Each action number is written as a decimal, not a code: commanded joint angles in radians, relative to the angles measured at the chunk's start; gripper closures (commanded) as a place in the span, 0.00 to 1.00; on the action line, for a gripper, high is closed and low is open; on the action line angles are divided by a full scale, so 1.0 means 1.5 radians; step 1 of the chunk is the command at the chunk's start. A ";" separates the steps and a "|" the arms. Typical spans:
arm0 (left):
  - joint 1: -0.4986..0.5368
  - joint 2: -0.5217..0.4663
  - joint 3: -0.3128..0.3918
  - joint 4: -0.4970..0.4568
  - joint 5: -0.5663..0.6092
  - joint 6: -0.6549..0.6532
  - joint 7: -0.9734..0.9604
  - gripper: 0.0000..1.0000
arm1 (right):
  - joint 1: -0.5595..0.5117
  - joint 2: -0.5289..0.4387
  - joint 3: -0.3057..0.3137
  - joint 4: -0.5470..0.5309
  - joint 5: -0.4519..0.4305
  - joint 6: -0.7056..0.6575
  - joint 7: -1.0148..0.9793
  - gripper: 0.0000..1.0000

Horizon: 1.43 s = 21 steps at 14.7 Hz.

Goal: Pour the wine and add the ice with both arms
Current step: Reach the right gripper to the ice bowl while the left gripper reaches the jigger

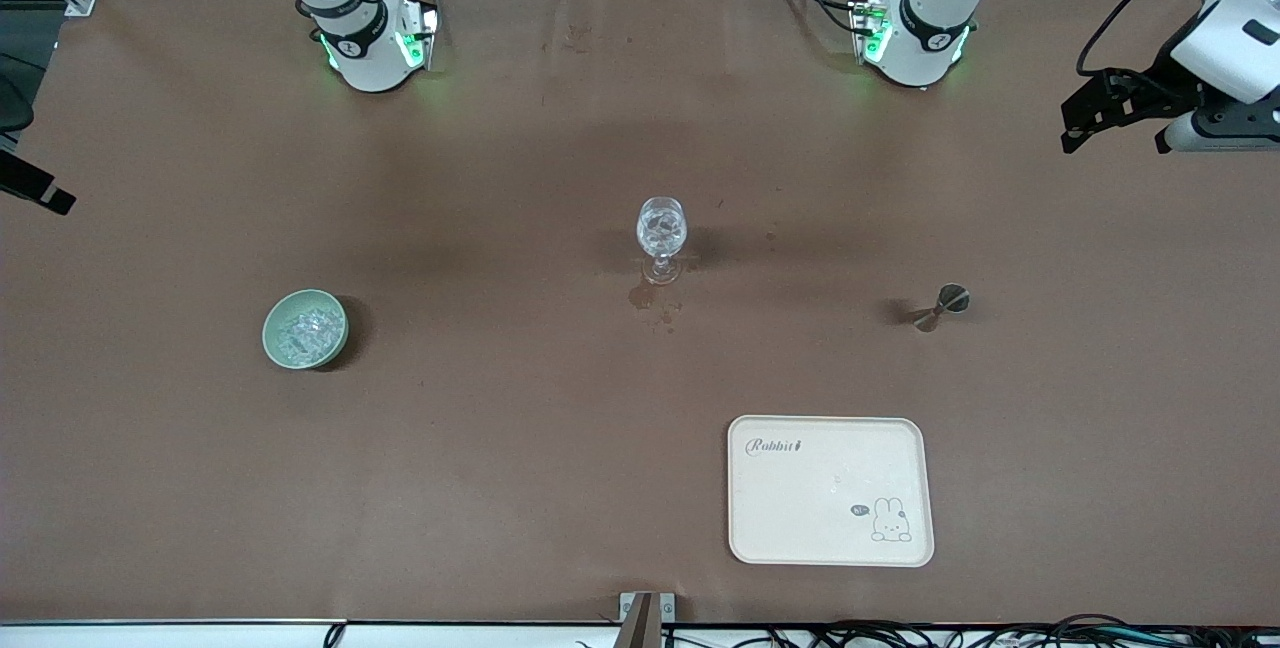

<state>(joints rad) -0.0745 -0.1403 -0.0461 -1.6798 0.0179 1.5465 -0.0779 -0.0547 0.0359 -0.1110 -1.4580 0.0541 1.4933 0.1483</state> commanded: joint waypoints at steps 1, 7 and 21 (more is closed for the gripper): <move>0.004 0.013 0.000 0.020 0.002 -0.001 0.012 0.00 | -0.023 -0.005 0.020 -0.005 0.013 -0.002 -0.007 0.00; 0.055 0.064 0.001 0.070 -0.007 -0.029 0.016 0.00 | -0.021 -0.005 0.020 -0.006 0.013 -0.003 -0.007 0.00; 0.229 0.389 0.000 0.097 -0.203 -0.067 -0.063 0.00 | 0.016 -0.005 0.039 -0.318 0.012 0.273 -0.031 0.00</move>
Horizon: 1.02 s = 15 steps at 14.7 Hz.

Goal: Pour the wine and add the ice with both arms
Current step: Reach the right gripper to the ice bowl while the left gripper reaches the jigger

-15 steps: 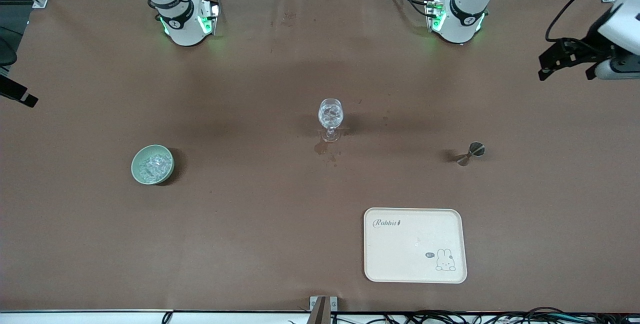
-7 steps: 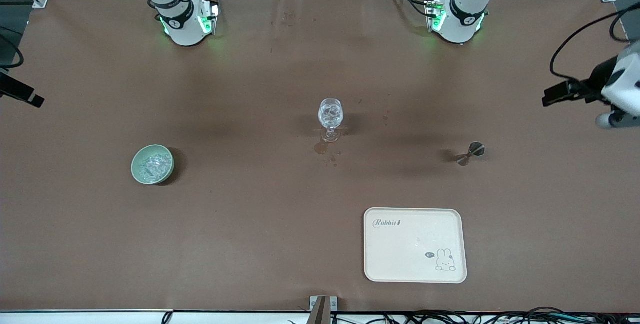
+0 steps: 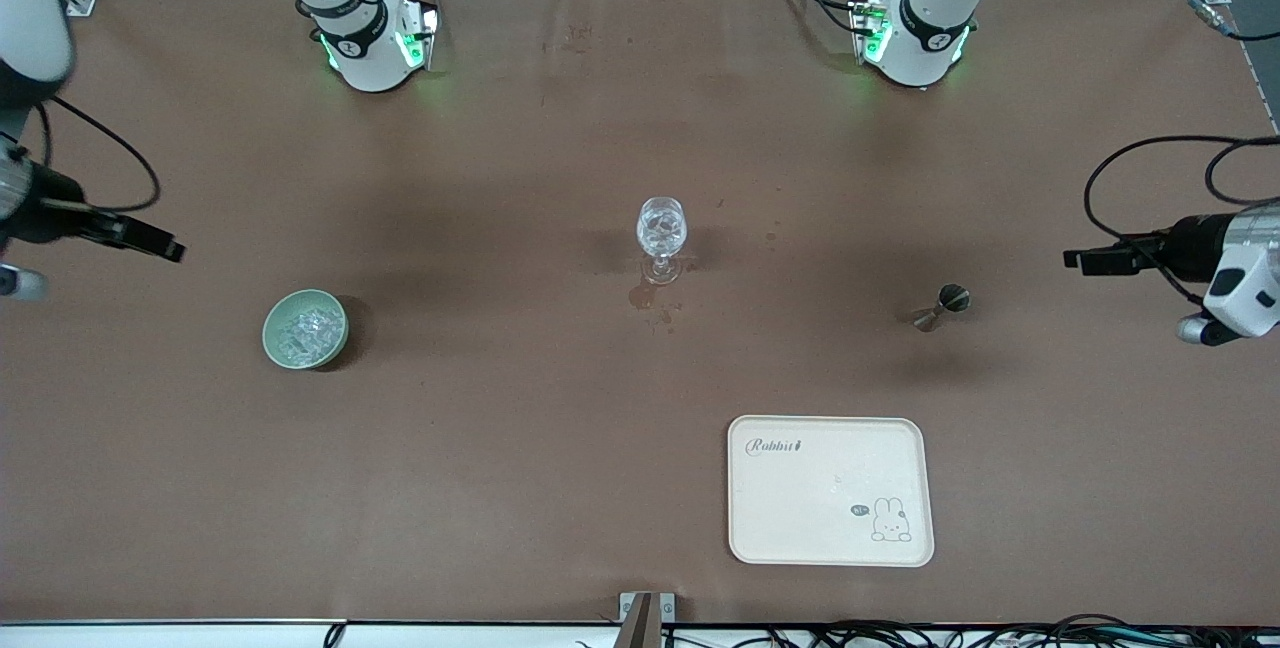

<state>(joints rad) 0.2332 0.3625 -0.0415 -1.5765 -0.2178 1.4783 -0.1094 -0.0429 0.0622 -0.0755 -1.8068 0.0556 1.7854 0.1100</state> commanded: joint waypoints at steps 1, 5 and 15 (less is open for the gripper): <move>0.033 0.079 -0.003 0.028 -0.080 -0.019 -0.062 0.01 | 0.008 -0.022 0.025 -0.126 0.009 0.133 -0.006 0.00; 0.067 0.177 -0.002 0.033 -0.215 0.004 -0.220 0.12 | 0.012 -0.007 0.028 -0.269 0.007 0.343 -0.006 0.00; 0.060 0.326 -0.008 0.095 -0.291 0.061 -0.341 0.19 | 0.022 0.128 0.035 -0.300 -0.065 0.522 -0.008 0.06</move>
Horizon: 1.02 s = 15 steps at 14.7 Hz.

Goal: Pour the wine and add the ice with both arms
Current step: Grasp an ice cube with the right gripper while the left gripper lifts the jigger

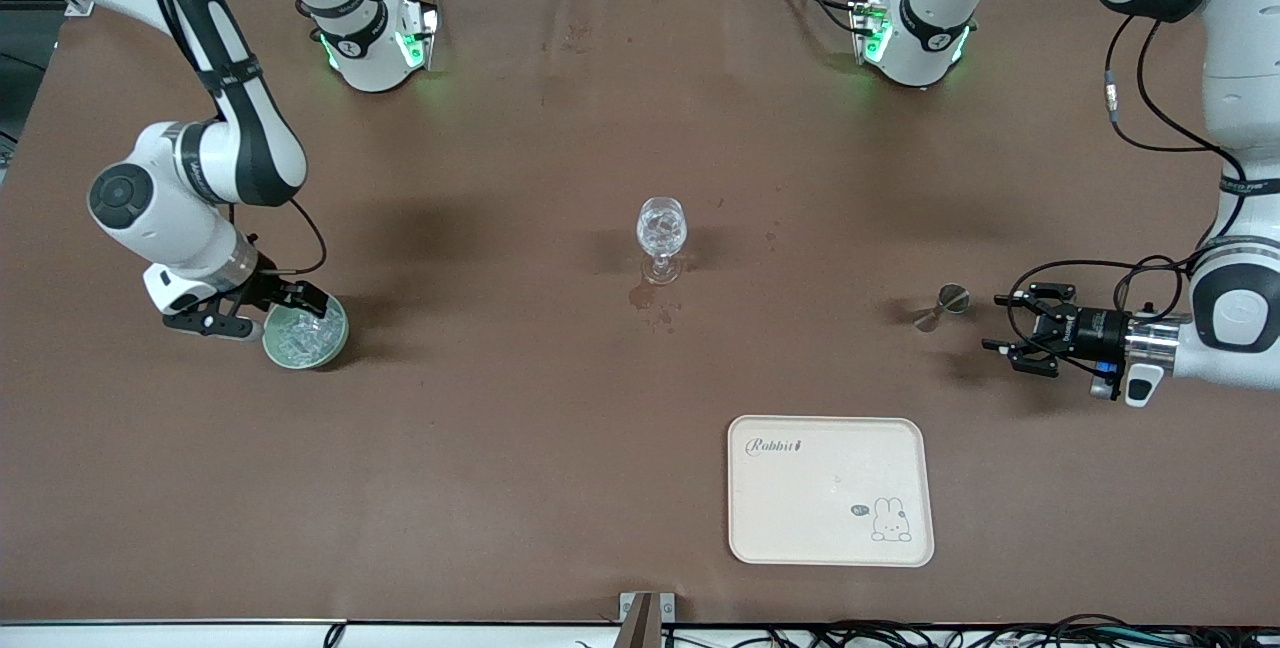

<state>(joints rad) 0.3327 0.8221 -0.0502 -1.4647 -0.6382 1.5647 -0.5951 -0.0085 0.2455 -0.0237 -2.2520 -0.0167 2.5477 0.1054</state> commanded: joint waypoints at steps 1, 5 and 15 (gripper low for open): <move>-0.009 0.023 -0.002 0.020 -0.013 0.003 -0.018 0.20 | 0.000 0.008 0.000 -0.003 -0.028 0.014 -0.005 0.11; -0.018 0.040 -0.003 0.017 -0.023 0.002 -0.008 0.25 | -0.002 0.036 0.000 -0.002 -0.046 0.047 -0.005 0.33; -0.031 0.042 -0.015 -0.017 -0.026 -0.028 0.068 0.41 | -0.005 0.058 0.000 0.003 -0.046 0.059 -0.005 0.49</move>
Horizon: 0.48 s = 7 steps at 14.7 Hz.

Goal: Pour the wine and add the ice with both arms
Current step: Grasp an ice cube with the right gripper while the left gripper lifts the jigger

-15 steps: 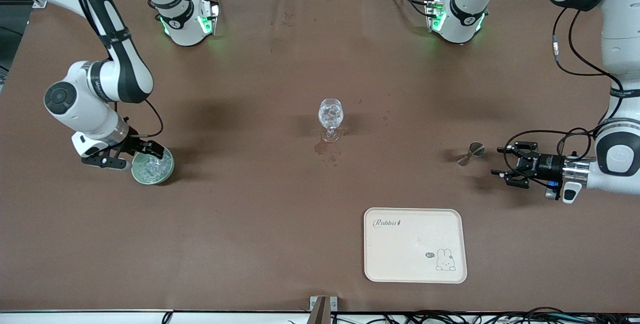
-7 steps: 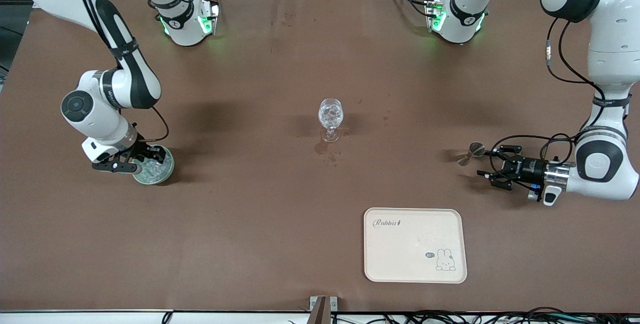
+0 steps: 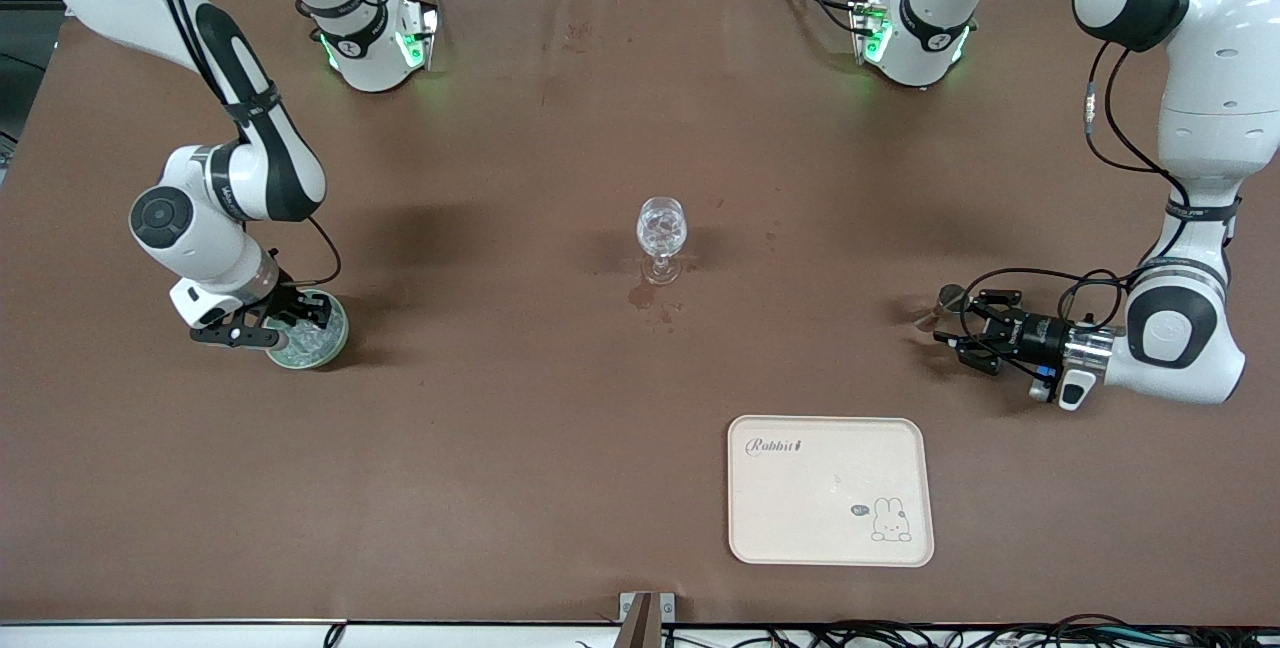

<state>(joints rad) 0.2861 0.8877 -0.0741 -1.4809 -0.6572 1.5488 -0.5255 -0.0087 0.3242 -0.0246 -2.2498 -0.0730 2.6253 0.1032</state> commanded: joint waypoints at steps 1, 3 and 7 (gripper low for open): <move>0.000 -0.002 0.001 -0.007 -0.013 -0.021 0.023 0.43 | -0.005 0.006 0.001 0.002 -0.010 0.008 -0.003 0.51; 0.000 -0.002 0.000 -0.007 -0.013 -0.022 0.024 0.49 | -0.005 0.007 0.001 0.002 -0.010 0.010 -0.003 0.53; -0.001 -0.001 0.000 -0.008 -0.013 -0.023 0.025 0.64 | -0.006 0.012 0.001 0.008 -0.010 0.011 -0.003 0.53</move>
<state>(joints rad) 0.2863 0.8885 -0.0750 -1.4869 -0.6572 1.5272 -0.5012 -0.0097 0.3284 -0.0259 -2.2486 -0.0733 2.6300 0.1031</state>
